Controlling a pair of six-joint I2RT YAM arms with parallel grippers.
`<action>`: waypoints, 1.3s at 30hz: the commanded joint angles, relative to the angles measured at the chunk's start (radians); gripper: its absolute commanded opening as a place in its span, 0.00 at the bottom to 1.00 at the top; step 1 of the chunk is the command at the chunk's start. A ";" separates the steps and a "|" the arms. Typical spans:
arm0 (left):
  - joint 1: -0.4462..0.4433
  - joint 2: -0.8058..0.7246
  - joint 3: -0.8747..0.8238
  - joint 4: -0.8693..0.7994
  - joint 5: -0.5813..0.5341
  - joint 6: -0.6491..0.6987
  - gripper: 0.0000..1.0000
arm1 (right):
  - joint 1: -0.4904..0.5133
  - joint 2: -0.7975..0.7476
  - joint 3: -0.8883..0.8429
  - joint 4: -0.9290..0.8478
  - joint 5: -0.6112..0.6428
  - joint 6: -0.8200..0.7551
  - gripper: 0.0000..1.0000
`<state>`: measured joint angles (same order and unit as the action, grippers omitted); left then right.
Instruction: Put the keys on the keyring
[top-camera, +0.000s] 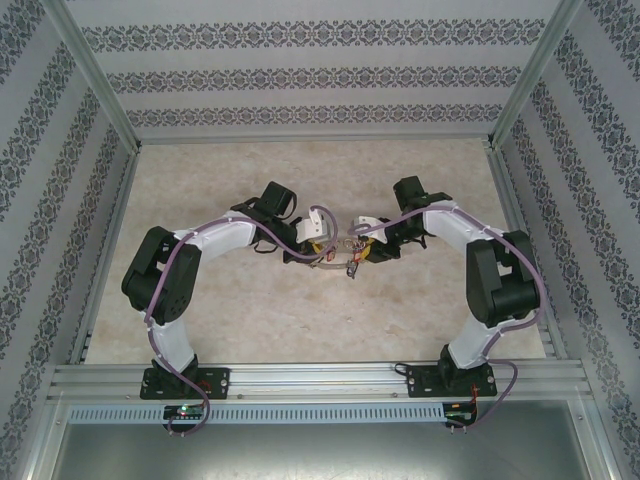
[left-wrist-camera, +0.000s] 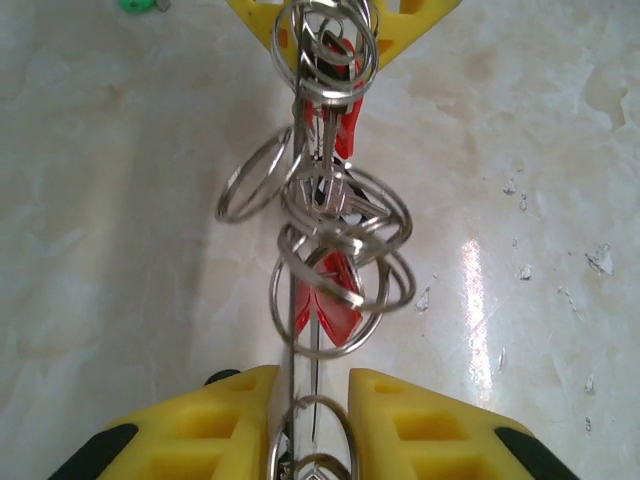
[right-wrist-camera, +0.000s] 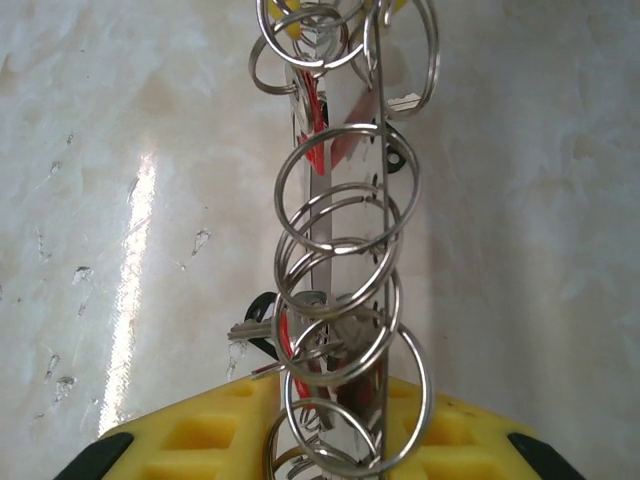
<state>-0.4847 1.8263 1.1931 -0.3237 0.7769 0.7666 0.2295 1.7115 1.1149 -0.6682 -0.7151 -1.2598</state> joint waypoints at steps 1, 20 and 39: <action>-0.012 0.003 0.041 -0.052 0.027 0.032 0.32 | -0.001 -0.053 -0.024 0.025 -0.017 0.064 0.10; 0.044 -0.340 -0.018 0.131 0.087 -0.286 1.00 | 0.004 -0.336 -0.251 0.390 -0.002 0.722 0.00; -0.187 -0.120 -0.150 0.520 -0.295 -0.250 0.54 | 0.032 -0.377 -0.366 0.472 0.081 0.801 0.00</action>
<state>-0.6338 1.6981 1.0233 0.1352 0.5594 0.4122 0.2516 1.3392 0.7612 -0.2180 -0.6437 -0.4828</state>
